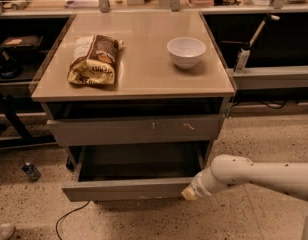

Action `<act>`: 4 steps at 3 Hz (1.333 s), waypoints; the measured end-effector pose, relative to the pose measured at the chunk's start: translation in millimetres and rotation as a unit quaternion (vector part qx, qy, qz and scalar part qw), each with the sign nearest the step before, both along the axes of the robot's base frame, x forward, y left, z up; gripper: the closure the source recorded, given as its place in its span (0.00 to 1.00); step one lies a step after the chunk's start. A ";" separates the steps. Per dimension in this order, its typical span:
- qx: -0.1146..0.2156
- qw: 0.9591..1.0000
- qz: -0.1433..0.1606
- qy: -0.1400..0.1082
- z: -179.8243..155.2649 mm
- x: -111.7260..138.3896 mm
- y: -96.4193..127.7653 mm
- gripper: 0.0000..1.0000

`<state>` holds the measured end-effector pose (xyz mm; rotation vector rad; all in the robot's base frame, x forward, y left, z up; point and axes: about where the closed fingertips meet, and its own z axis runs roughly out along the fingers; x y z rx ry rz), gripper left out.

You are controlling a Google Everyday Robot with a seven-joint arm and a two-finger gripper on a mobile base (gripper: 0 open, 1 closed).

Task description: Close middle drawer

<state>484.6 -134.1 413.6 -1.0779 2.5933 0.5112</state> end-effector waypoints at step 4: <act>0.013 0.999 -0.042 -0.027 -33.8 54.6 -2.1 1.00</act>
Offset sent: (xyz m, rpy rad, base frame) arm 0.0660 -0.0054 -0.0418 0.0555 -0.0759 -0.1410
